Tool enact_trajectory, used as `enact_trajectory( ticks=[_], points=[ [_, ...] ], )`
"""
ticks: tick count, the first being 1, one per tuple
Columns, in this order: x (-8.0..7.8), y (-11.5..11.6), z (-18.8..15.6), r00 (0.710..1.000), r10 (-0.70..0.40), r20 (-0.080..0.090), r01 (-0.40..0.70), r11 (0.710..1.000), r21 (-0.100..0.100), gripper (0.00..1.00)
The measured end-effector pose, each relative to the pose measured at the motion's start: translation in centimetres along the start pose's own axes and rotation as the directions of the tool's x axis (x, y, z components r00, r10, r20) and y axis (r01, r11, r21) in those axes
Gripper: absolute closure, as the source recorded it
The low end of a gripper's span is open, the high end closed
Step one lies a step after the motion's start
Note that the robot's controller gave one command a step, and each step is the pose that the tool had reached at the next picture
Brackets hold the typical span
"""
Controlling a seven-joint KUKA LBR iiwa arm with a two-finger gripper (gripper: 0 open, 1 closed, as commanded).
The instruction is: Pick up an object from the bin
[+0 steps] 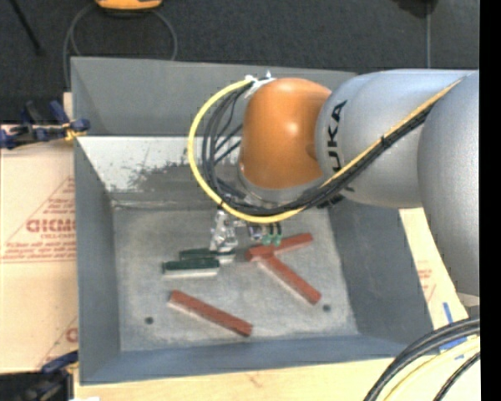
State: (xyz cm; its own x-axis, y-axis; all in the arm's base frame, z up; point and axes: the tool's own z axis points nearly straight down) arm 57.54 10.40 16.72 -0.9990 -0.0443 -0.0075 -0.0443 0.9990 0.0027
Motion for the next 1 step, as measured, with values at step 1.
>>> enact_trajectory(
  ticks=[1],
  points=[
    [-0.43,0.16,0.56,1.0,0.008,-0.003,-0.008,1.0,0.001,1.0]
  ],
)
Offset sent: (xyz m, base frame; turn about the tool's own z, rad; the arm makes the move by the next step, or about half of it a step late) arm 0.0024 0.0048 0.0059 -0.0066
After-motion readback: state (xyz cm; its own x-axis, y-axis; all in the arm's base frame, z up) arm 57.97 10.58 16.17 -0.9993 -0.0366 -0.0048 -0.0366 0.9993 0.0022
